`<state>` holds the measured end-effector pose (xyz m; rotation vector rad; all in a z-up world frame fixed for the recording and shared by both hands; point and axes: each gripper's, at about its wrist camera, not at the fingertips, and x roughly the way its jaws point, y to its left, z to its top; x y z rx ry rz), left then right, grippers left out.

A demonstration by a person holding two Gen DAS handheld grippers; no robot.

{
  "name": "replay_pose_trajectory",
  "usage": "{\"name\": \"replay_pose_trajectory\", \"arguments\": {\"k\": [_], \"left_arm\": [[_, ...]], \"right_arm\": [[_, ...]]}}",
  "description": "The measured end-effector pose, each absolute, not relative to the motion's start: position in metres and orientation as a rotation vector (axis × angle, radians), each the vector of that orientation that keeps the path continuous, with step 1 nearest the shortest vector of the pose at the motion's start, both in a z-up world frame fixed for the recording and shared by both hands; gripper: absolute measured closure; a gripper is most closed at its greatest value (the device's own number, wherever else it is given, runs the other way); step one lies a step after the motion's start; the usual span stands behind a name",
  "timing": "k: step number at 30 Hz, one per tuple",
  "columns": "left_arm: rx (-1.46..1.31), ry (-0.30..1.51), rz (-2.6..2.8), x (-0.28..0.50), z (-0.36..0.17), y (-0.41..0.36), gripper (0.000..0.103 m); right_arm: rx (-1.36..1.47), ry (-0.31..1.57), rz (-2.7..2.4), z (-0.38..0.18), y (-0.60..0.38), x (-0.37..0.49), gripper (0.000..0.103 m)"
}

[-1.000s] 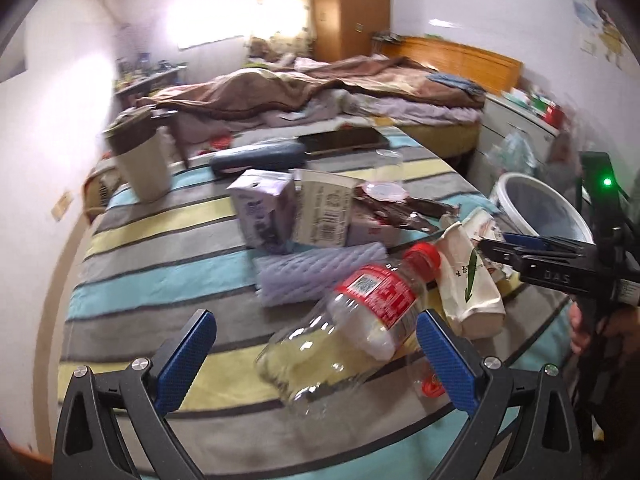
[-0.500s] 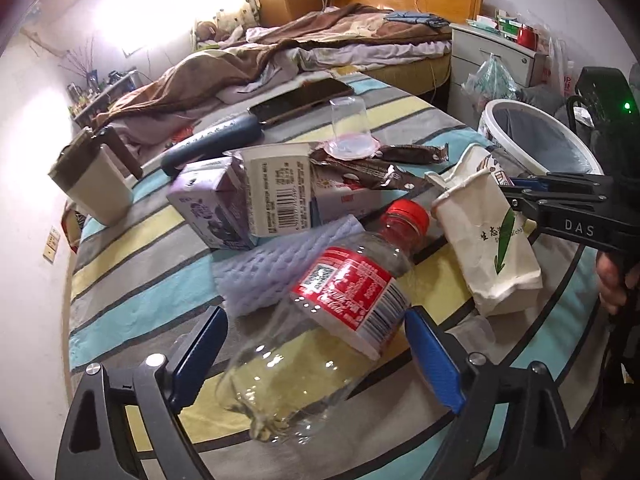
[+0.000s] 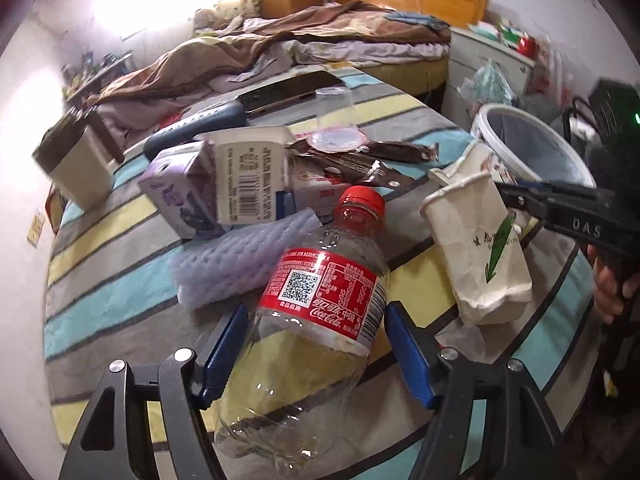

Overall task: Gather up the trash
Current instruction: 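Grasp the Coca-Cola bottle with the left gripper while the right gripper grasps the patterned paper cup, then carry both items over the white trash bin and open both grippers to drop them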

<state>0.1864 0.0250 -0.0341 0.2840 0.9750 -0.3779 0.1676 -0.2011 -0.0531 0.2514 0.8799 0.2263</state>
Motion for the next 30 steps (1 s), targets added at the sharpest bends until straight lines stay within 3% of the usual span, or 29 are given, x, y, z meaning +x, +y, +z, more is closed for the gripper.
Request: {"name": "replay_pose_trajectory", "arguments": {"k": [17,30], "left_arm": [[0.131,0.904,-0.293,0.168,-0.008,0.049,0.036],[0.104,0.799,-0.345,0.151,0.034,0.008,0.036]], "right_arm": [[0.265,0.831,0.232,-0.042,-0.208,0.156,0.083],[0.288,0.741,0.191,-0.014,-0.237,0.139,0.083]]}}
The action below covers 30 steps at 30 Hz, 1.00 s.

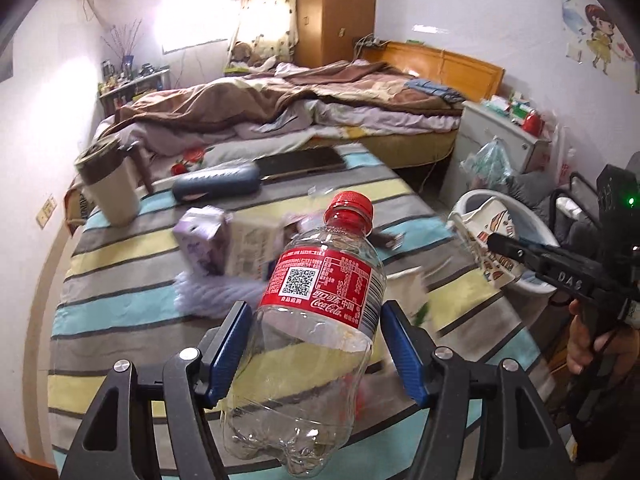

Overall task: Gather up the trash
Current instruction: 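Carry both items over the white trash bin and open both grippers to drop them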

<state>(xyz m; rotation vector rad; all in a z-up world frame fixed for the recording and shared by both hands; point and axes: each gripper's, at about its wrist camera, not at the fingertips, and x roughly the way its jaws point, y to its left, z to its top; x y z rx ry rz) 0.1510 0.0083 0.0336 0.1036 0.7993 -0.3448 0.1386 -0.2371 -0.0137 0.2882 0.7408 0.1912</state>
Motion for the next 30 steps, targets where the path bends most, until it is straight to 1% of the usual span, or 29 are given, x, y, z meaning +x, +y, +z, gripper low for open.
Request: {"name": "replay_pose_trajectory", "arguments": {"k": [17,30], "left_arm": [[0.065,0.774,-0.564,0.165,0.051,-0.121,0.036],[0.04,0.848,-0.699,0.186,0.027,-0.218,0.036]], "right_arm": [[0.307,0.69,0.001,0.0,-0.309,0.124,0.083],[0.326,0.715,-0.156,-0.011,-0.367,0.119,0.083]]}}
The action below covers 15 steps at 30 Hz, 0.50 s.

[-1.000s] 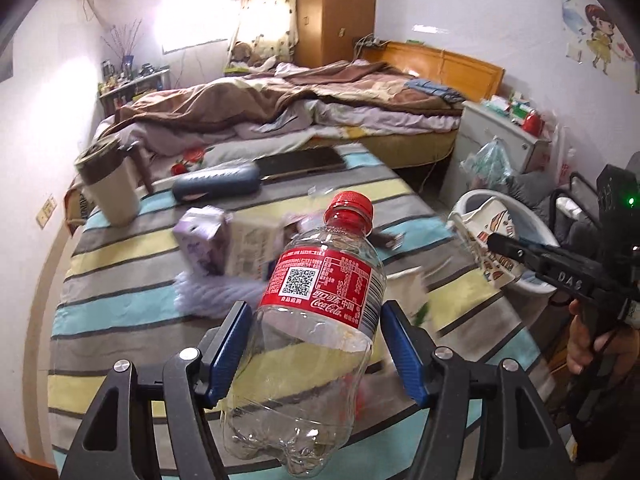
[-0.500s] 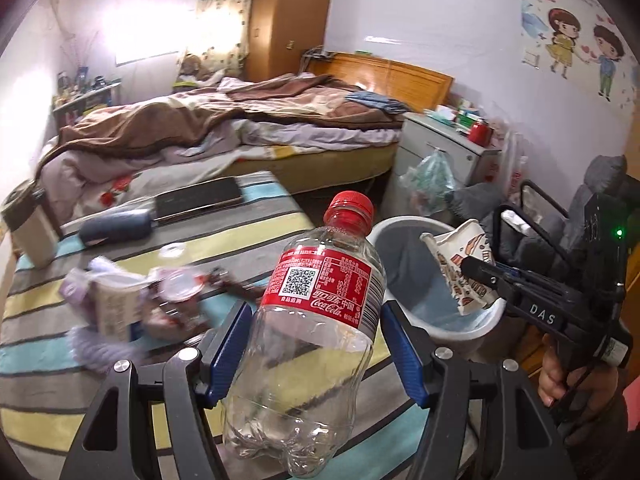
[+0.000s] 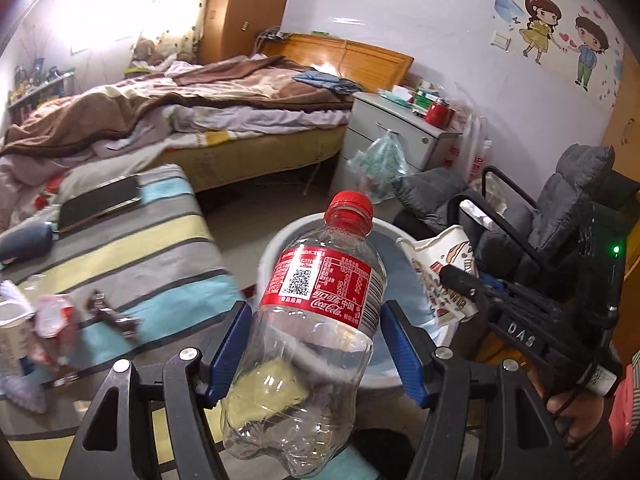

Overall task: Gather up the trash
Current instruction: 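Carry both items over the white trash bin and open both grippers to drop them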

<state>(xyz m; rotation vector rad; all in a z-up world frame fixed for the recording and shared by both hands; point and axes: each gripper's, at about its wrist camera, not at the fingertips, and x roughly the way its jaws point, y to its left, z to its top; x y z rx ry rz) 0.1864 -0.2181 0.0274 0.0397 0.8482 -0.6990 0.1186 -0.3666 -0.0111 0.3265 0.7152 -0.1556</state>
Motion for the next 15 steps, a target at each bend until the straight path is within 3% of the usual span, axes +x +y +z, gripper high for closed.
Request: {"name": "replay_pose_trajectory", "arguments": {"k": [15], "left_arm": [[0.045,0.918,-0.679,0.214,-0.012,-0.276,0.036]], "right_arm": [[0.26,0.831,-0.27,-0.041,-0.396,0.135,0.083]]}}
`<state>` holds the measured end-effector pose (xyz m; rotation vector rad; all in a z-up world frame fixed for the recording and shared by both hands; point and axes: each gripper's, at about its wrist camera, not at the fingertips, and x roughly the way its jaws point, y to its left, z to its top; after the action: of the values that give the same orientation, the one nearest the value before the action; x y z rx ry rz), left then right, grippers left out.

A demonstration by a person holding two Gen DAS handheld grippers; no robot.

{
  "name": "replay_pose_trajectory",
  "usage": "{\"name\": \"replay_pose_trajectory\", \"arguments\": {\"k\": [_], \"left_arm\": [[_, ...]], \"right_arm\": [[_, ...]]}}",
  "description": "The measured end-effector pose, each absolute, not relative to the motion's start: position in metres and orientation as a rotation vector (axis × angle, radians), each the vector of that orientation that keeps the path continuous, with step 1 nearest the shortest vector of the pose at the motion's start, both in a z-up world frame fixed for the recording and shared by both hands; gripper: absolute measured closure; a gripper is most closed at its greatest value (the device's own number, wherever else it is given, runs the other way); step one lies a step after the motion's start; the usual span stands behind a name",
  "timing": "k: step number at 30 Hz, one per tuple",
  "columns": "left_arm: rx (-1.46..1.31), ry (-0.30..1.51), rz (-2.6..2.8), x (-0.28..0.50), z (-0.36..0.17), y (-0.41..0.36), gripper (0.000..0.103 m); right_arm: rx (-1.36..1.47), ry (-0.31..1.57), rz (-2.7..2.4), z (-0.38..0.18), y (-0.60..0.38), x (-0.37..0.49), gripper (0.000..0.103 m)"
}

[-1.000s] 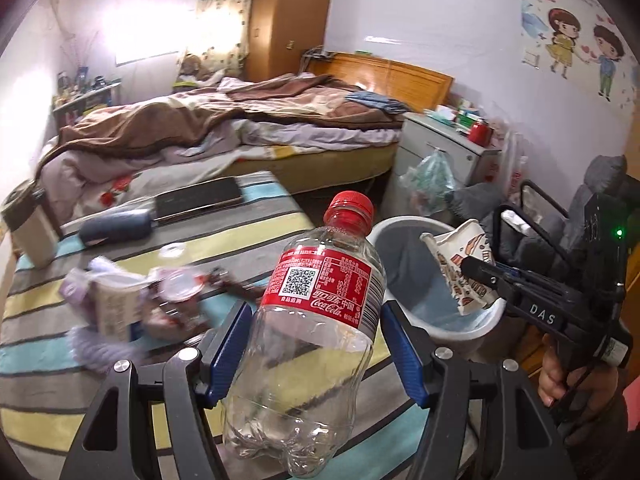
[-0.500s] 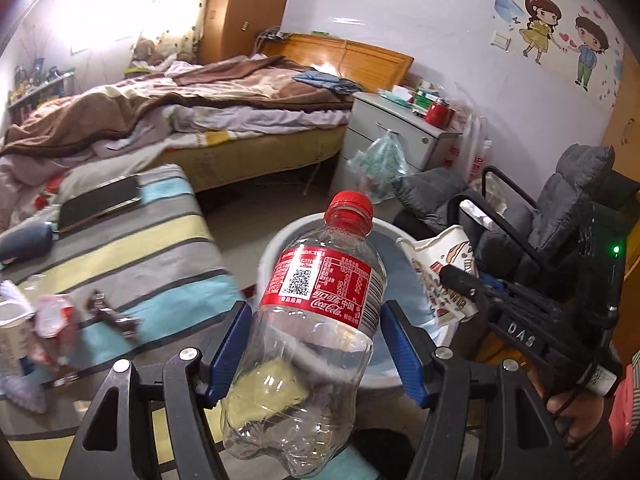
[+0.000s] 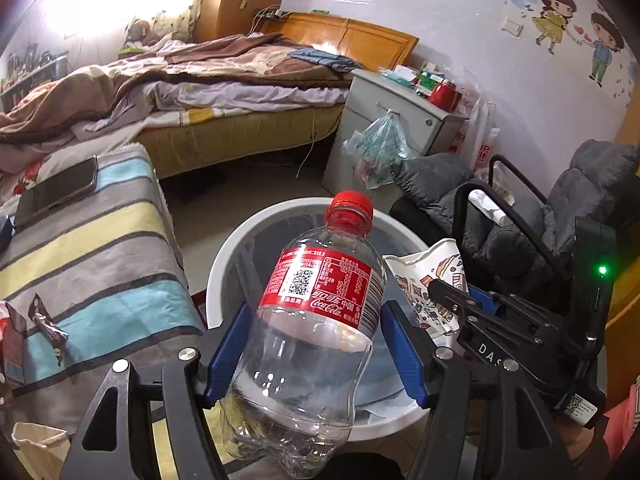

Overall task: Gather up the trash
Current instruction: 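Carry both items over the white trash bin and open both grippers to drop them, then move the left gripper to the clear plastic cup while the right gripper approaches the cream paper bag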

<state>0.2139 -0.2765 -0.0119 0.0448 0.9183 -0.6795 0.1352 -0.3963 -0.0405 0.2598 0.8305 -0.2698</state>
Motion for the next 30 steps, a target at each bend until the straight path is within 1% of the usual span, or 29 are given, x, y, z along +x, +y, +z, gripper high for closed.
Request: {"name": "replay_pose_trajectory", "arguments": {"k": [2,4,5,6,8,16,30], "left_arm": [[0.049,0.902,-0.686,0.213,-0.013,-0.276,0.036],[0.042,0.901,-0.68,0.215,-0.013,-0.276,0.031],[0.037,0.904,-0.68,0.216,-0.013,-0.275,0.028],[0.031,0.906,-0.678,0.217,-0.012,-0.273,0.027],[0.031,0.904,-0.667,0.216,-0.012,-0.27,0.027],[0.029,0.869,-0.649,0.206,0.0,-0.251,0.027],[0.033,0.787,-0.544,0.164,0.025,-0.176,0.027]], "right_arm": [[0.255,0.847,-0.272,-0.043,-0.397,0.136,0.082],[0.24,0.836,-0.278,-0.042,-0.396,0.134,0.077],[0.234,0.831,-0.284,-0.042,-0.397,0.133,0.067],[0.237,0.833,-0.284,-0.043,-0.397,0.133,0.057],[0.264,0.833,-0.268,-0.043,-0.398,0.13,0.052],[0.27,0.819,-0.26,-0.042,-0.392,0.129,0.052],[0.266,0.735,-0.192,-0.022,-0.355,0.111,0.052]]}}
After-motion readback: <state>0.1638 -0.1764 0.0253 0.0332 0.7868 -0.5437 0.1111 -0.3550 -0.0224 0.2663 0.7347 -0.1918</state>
